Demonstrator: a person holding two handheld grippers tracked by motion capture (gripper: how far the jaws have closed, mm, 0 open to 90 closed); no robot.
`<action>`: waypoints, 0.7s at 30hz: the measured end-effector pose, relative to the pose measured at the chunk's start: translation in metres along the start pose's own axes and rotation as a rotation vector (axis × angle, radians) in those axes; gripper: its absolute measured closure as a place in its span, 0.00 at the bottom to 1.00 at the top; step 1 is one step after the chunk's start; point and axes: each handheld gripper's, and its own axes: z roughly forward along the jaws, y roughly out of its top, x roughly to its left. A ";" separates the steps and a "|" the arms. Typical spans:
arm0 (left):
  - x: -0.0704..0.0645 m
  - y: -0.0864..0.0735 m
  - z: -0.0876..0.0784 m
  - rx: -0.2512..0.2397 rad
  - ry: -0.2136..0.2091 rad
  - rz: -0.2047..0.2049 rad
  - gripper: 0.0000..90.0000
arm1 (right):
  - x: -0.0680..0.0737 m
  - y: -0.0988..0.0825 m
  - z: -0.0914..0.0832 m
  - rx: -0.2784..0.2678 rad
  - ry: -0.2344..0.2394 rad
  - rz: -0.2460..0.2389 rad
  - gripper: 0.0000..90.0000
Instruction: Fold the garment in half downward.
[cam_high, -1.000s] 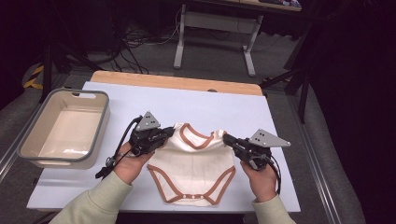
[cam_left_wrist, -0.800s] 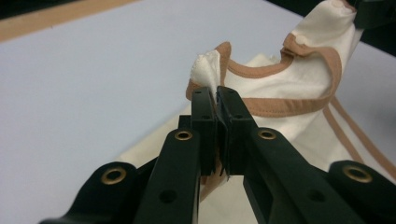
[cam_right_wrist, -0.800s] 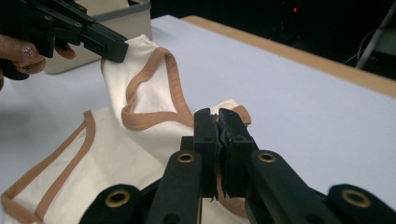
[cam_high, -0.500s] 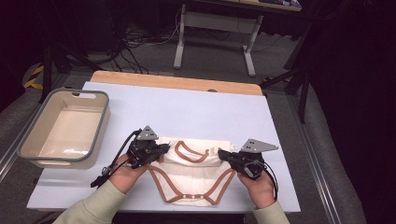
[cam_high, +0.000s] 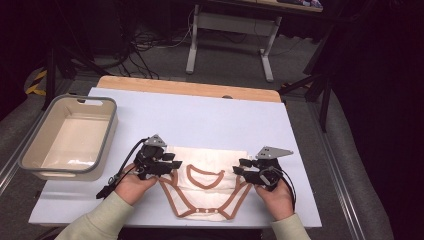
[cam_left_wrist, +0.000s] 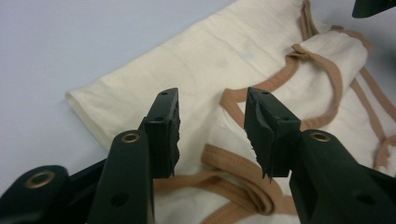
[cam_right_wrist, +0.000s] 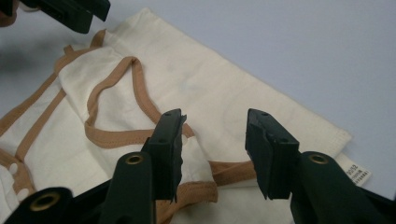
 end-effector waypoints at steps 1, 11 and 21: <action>0.001 0.002 0.003 0.009 -0.002 0.006 0.64 | 0.000 0.001 0.003 0.019 0.011 -0.009 0.67; -0.005 -0.001 0.029 0.182 -0.044 0.072 0.75 | 0.002 -0.003 0.033 0.197 0.081 -0.080 0.65; -0.013 0.001 0.013 0.142 -0.085 0.097 0.95 | 0.009 0.000 0.021 0.161 0.115 -0.129 0.91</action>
